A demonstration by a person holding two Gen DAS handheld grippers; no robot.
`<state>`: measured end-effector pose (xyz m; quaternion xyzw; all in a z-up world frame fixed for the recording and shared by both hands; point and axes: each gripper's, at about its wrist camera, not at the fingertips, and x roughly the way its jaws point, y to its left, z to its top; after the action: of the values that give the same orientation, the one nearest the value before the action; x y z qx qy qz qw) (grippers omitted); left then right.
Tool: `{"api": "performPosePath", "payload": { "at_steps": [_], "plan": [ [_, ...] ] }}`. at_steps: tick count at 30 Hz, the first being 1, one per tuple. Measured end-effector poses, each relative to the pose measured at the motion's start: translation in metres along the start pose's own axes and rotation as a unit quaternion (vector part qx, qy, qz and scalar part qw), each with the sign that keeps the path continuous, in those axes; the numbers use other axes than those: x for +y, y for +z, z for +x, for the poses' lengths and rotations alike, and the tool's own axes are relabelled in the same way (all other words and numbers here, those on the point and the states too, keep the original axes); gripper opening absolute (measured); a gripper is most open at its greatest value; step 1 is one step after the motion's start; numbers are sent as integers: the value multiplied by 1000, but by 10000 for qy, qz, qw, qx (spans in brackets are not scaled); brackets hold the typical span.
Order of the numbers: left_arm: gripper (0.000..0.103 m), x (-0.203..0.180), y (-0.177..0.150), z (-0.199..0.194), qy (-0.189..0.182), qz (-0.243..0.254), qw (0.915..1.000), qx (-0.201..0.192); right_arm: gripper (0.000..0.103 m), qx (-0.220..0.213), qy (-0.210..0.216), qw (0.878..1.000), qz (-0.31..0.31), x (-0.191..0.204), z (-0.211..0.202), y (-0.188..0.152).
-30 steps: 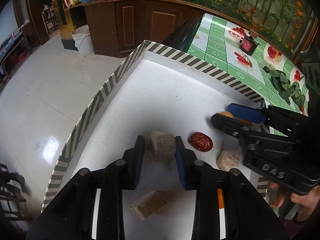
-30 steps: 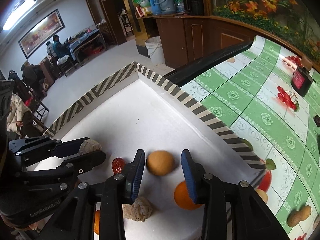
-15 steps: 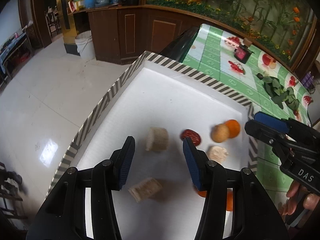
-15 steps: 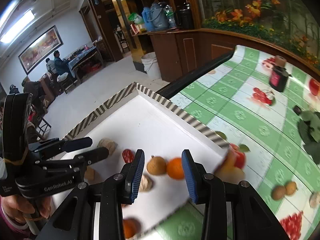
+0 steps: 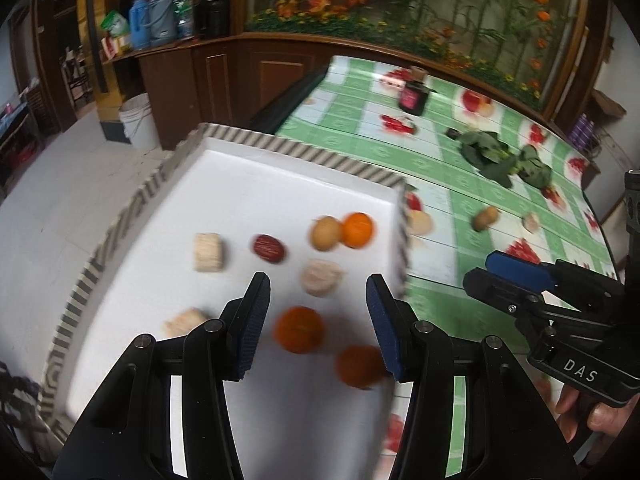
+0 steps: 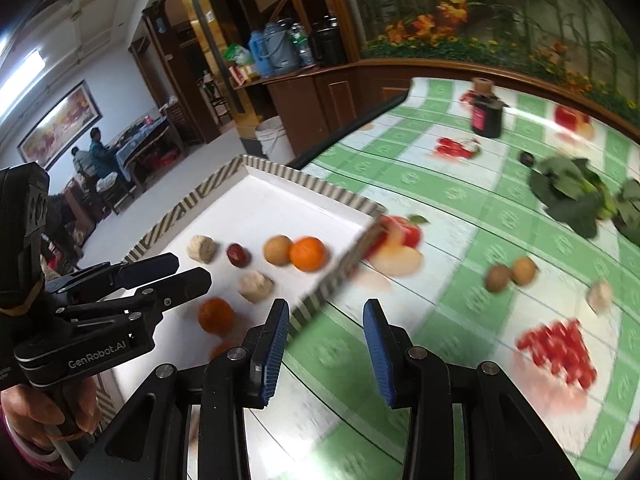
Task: Organize fruits
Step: 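Grasp an orange with the right gripper while the left grasps a brown round fruit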
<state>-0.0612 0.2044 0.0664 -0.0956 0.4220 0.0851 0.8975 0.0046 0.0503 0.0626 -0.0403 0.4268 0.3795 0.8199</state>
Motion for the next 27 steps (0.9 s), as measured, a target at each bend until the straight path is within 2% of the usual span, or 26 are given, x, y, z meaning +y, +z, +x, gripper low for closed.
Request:
{"api": "performPosePath", "payload": {
  "at_steps": [6, 15, 27],
  "plan": [
    [50, -37, -10, 2, -265, 201, 9994, 81, 37, -70, -232, 9993, 290, -27, -30, -26],
    [50, -88, -20, 11, -613, 510, 9964, 303, 37, -59, -627, 9944, 850, -88, -60, -62],
    [50, -124, -22, 30, -804, 690, 9930, 525, 37, -113, -951, 9878, 1228, -135, -83, -89]
  ]
}}
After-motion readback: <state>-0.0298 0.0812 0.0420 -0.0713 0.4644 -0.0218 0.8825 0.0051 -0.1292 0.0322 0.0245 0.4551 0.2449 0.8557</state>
